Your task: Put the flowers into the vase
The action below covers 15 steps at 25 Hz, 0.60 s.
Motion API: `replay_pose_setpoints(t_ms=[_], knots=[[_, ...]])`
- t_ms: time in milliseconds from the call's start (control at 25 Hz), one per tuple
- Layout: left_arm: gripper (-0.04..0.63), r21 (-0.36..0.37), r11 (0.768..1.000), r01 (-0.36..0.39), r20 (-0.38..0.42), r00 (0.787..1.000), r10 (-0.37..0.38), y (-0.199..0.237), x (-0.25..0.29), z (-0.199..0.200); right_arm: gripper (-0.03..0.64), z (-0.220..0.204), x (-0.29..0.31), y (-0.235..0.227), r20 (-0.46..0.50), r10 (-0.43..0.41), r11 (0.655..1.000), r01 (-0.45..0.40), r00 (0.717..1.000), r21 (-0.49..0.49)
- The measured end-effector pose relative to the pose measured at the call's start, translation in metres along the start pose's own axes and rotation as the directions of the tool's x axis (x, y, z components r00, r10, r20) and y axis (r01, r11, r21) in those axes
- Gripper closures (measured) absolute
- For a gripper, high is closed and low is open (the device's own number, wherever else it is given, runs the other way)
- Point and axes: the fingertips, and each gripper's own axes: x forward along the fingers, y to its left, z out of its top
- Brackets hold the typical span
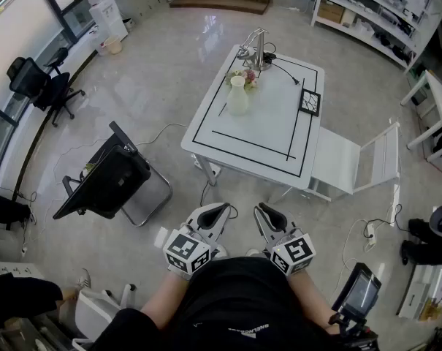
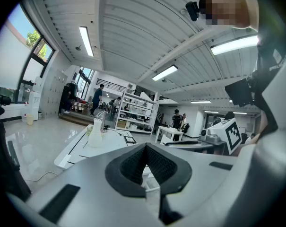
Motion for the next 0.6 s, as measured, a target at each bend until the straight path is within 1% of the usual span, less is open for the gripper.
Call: replay_pose_setpoints(t_ms=[120, 280, 320, 480, 600], knots=[[0.592, 0.008, 1.0, 0.018, -0.016, 1.0, -0.018, 0.001, -0.001, -0.002, 0.557, 0.003, 0.004, 0.002, 0.007, -0.003, 1.0, 0.003, 1.0, 0.0], [0.592, -0.052, 0.998, 0.048, 0.011, 0.999, -0.047, 0.006, -0.006, -0.004, 0.557, 0.002, 0.012, 0.008, 0.0, -0.002, 1.0, 0.002, 1.0, -0.013], [0.592, -0.057, 0.997, 0.049, 0.012, 0.999, -0.049, 0.009, -0.008, -0.005, 0.557, 0.002, 0.014, 0.01, -0.002, -0.002, 1.0, 0.002, 1.0, -0.018], [0.592, -0.049, 0.998, 0.051, 0.001, 0.999, -0.051, 0.017, -0.011, -0.009, 0.557, -0.001, 0.02, 0.013, -0.019, -0.008, 1.0, 0.008, 1.0, -0.023], [0.592, -0.04, 0.997, 0.068, 0.004, 0.998, -0.067, 0.025, -0.015, -0.01, 0.557, -0.002, 0.028, 0.015, -0.011, -0.019, 1.0, 0.019, 1.0, 0.023]])
